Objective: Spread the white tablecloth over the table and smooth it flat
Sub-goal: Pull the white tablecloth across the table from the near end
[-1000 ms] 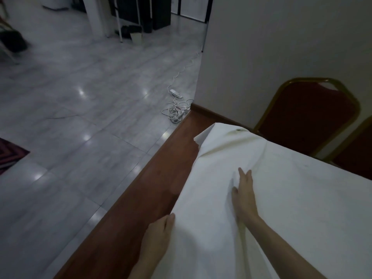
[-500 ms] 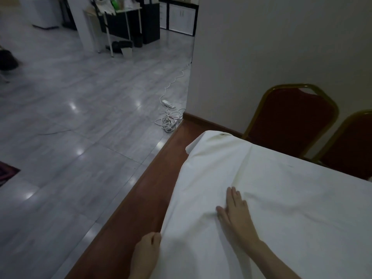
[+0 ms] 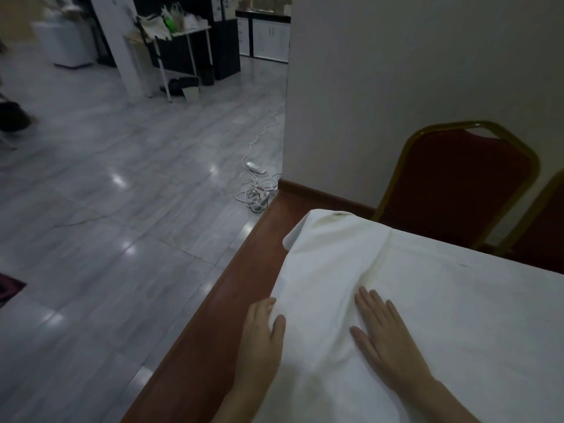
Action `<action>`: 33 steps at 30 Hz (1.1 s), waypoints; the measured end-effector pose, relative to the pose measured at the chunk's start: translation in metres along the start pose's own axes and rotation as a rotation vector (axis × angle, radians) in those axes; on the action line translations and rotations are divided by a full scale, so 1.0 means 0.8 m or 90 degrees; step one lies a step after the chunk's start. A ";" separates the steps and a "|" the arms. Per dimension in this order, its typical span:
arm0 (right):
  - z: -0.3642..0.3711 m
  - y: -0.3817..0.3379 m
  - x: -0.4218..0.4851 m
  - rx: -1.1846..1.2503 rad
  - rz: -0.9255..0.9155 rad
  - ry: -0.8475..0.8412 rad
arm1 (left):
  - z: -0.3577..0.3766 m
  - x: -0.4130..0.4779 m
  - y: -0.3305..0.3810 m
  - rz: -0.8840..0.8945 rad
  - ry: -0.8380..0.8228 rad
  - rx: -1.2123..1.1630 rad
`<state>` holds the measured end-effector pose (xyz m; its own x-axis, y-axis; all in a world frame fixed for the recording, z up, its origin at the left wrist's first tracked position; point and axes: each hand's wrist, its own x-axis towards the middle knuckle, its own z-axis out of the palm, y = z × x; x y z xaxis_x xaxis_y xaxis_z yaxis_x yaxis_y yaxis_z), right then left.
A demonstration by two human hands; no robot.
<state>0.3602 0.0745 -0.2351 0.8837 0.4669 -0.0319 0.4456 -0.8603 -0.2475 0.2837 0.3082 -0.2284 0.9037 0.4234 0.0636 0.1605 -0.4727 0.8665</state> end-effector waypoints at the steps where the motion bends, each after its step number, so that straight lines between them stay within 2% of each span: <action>1: 0.000 0.002 0.003 0.007 0.000 0.010 | 0.005 0.023 0.005 -0.005 0.000 -0.008; 5: 0.002 0.010 0.017 -0.003 -0.012 0.020 | 0.062 0.116 0.024 -0.015 -0.087 0.094; 10: 0.015 0.017 0.026 -0.012 0.005 0.018 | 0.112 0.193 0.042 -0.022 -0.110 0.208; 15: 0.013 0.020 0.029 0.020 -0.013 0.024 | 0.111 0.197 0.025 -0.091 -0.140 0.302; 18: 0.016 0.020 0.026 0.025 -0.019 0.047 | 0.101 0.184 0.013 -0.141 -0.138 0.290; 24: 0.028 0.018 0.006 -0.032 -0.014 0.055 | 0.097 0.186 0.017 -0.125 -0.143 0.410; 26: 0.028 0.016 -0.002 -0.045 0.001 0.054 | 0.094 0.185 0.022 -0.077 -0.104 0.452; 28: 0.030 0.013 -0.008 -0.048 0.022 0.047 | 0.093 0.163 0.023 0.032 -0.050 0.454; 30: 0.030 0.011 -0.016 -0.057 0.039 0.041 | 0.095 0.122 0.021 0.134 -0.080 0.452; 33: 0.030 0.004 -0.036 -0.075 0.039 0.041 | 0.093 0.082 0.006 0.165 -0.125 0.471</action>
<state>0.3327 0.0632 -0.2583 0.9154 0.4021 0.0204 0.4011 -0.9065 -0.1315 0.3732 0.2762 -0.2570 0.9904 0.1192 0.0703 0.0953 -0.9556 0.2790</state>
